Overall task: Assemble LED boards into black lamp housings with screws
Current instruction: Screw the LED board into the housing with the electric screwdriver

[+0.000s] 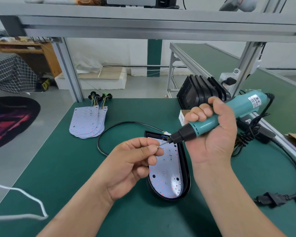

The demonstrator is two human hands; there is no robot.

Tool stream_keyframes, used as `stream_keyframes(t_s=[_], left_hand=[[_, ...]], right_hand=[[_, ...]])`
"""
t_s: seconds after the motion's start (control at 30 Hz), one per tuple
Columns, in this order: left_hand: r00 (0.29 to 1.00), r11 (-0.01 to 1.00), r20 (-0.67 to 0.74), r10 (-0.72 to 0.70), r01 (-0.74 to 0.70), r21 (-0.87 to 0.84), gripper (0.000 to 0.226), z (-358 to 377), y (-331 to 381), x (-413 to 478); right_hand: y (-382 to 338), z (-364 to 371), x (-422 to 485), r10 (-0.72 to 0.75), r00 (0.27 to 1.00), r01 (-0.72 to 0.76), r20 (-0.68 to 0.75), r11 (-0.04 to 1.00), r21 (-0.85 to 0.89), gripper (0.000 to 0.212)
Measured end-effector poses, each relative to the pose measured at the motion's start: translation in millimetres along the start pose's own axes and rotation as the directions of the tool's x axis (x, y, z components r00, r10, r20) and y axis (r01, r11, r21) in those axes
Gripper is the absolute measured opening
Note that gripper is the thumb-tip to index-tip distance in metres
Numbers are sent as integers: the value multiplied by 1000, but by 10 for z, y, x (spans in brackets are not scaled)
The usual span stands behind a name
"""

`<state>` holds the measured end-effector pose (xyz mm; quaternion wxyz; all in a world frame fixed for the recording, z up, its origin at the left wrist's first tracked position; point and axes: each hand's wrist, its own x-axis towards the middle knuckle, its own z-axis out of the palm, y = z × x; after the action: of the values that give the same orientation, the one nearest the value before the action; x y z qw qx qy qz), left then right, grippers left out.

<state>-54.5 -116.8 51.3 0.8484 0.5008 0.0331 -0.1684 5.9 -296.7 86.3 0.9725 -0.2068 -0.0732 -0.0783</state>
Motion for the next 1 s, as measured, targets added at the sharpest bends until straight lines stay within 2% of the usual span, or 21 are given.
stream_keyframes(t_s=[0.63, 0.9, 1.0], left_hand=[[1000, 999, -30, -7, 9, 46, 12, 32, -28, -1], [985, 969, -91, 146, -123, 216, 12, 46, -52, -17], [970, 950, -135, 203, -162, 266, 7, 56, -69, -7]], right_hand=[[-23, -83, -24, -3, 1000, 4, 19, 998, -63, 11], [12, -109, -36, -22, 1000, 24, 22, 993, -111, 8], [54, -134, -46, -44, 999, 44, 7, 990, -136, 13]])
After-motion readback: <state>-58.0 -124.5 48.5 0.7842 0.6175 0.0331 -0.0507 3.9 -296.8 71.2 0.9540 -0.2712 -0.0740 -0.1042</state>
